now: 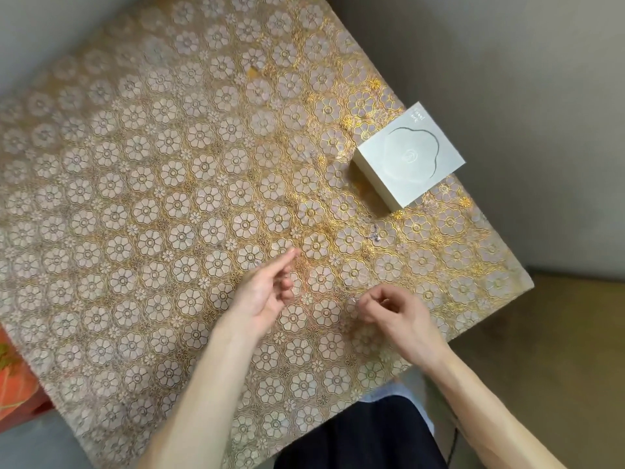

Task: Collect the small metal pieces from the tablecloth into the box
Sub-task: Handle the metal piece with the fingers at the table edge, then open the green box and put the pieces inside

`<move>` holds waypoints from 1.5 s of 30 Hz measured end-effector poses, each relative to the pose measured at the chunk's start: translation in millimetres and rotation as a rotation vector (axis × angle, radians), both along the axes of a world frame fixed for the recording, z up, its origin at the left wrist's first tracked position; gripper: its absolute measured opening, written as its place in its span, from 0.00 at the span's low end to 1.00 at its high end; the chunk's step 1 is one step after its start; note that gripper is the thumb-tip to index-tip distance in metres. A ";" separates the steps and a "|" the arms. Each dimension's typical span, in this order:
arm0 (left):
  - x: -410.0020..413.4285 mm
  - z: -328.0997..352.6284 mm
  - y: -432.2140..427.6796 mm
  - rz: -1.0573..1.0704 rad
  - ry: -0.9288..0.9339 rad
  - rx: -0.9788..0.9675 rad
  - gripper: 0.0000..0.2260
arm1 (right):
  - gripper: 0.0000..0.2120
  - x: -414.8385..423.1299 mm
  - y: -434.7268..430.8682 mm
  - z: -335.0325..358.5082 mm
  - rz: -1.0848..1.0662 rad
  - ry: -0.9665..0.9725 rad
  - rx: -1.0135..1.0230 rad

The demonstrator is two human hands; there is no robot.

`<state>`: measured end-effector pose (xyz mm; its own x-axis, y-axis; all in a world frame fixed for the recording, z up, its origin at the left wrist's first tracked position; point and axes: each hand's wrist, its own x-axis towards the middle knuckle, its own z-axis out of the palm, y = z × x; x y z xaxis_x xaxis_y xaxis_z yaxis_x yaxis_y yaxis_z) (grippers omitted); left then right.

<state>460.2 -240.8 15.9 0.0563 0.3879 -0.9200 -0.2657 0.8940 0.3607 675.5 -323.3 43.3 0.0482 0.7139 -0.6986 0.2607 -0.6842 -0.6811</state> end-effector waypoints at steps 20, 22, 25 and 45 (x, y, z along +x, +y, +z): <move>-6.8 -1.4 60.1 -0.604 0.895 0.437 0.13 | 0.12 9.6 12.7 -17.2 0.310 -0.493 0.006; -6.0 -4.6 59.4 -0.641 0.972 0.448 0.18 | 0.14 16.0 13.8 -13.4 0.370 -0.557 0.032; -1.6 -3.2 57.1 -0.687 1.071 0.503 0.27 | 0.11 30.1 26.6 1.6 0.367 -0.586 0.132; 116.9 -35.0 74.8 -0.946 1.009 1.130 0.63 | 0.16 45.3 170.3 9.7 0.613 -0.975 0.343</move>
